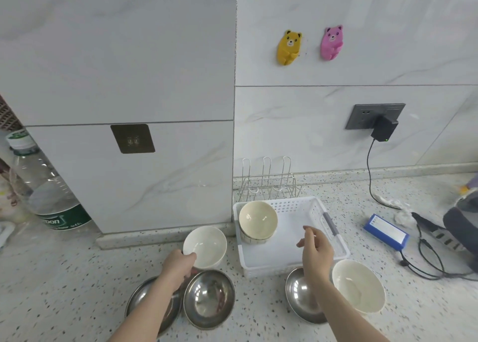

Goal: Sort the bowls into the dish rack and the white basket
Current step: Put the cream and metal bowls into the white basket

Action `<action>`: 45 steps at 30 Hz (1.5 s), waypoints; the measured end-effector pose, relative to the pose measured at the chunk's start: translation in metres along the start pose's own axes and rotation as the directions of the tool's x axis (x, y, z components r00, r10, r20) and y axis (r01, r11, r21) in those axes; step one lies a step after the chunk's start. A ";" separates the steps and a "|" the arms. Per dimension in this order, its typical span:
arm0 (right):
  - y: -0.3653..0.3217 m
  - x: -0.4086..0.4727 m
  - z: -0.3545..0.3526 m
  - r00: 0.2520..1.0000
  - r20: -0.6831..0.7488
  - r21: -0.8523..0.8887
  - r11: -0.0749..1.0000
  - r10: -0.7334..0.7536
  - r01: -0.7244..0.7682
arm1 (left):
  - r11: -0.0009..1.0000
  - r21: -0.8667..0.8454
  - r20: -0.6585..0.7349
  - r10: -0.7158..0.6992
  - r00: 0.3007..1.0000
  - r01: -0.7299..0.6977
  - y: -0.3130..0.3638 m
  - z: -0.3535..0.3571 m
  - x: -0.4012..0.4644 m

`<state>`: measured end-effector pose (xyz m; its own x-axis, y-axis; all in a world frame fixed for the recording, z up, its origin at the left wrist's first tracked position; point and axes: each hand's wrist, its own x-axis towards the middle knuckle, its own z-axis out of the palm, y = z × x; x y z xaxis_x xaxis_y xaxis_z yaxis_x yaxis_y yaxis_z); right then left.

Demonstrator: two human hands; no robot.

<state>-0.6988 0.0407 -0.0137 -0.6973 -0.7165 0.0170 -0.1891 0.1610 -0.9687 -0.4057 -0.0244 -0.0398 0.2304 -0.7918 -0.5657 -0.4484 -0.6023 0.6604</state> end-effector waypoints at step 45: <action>0.014 0.081 -0.223 0.974 0.119 -0.547 0.831 0.191 -0.096 | 0.781 -0.624 0.082 0.086 0.993 -0.016 0.052 0.128 -0.141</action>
<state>-0.9125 0.1364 0.0291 -0.6335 -0.7481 -0.1976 -0.4687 0.5741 -0.6713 -0.5725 0.0688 0.0109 0.1197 -0.8298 -0.5451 0.1853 -0.5207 0.8334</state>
